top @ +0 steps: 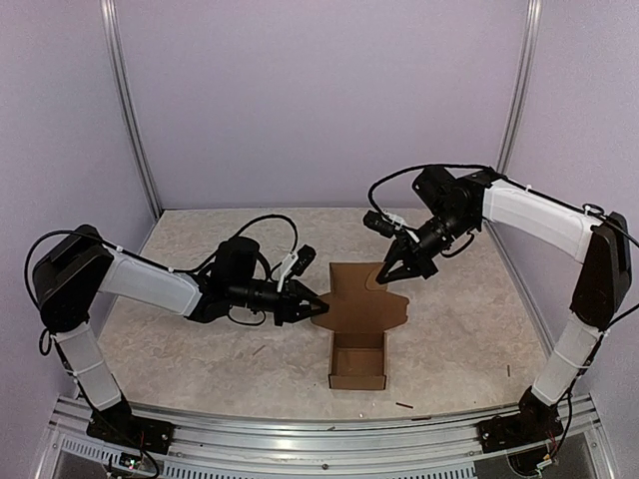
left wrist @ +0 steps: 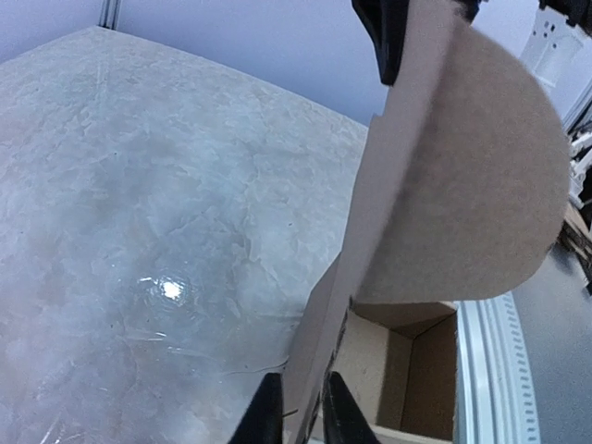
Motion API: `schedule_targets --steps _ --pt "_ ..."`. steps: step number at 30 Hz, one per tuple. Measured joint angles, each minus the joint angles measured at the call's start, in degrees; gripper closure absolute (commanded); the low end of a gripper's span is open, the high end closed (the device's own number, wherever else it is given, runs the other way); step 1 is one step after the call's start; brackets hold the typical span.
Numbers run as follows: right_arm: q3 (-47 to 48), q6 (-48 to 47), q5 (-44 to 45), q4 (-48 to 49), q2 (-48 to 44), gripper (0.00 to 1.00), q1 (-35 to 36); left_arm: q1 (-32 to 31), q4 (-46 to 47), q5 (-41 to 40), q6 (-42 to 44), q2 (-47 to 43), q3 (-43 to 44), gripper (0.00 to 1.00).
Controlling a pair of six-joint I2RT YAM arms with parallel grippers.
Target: Fold the paper box
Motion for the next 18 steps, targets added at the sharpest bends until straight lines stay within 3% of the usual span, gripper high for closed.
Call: schedule_targets --steps 4,7,12,18 --pt "0.92 0.37 0.2 -0.44 -0.17 0.54 -0.13 0.24 1.14 0.9 0.11 0.81 0.48 1.0" --pt "2.67 -1.05 1.07 -2.47 -0.22 0.45 -0.09 0.26 0.85 1.53 0.79 0.81 0.85 1.0" --pt "10.6 -2.32 4.42 -7.76 0.9 0.45 1.09 -0.33 -5.42 0.98 5.73 0.48 4.42 1.0" --pt "18.08 -1.79 8.48 -10.8 6.45 0.7 4.11 -1.7 -11.72 -1.29 10.6 -1.6 6.47 1.0"
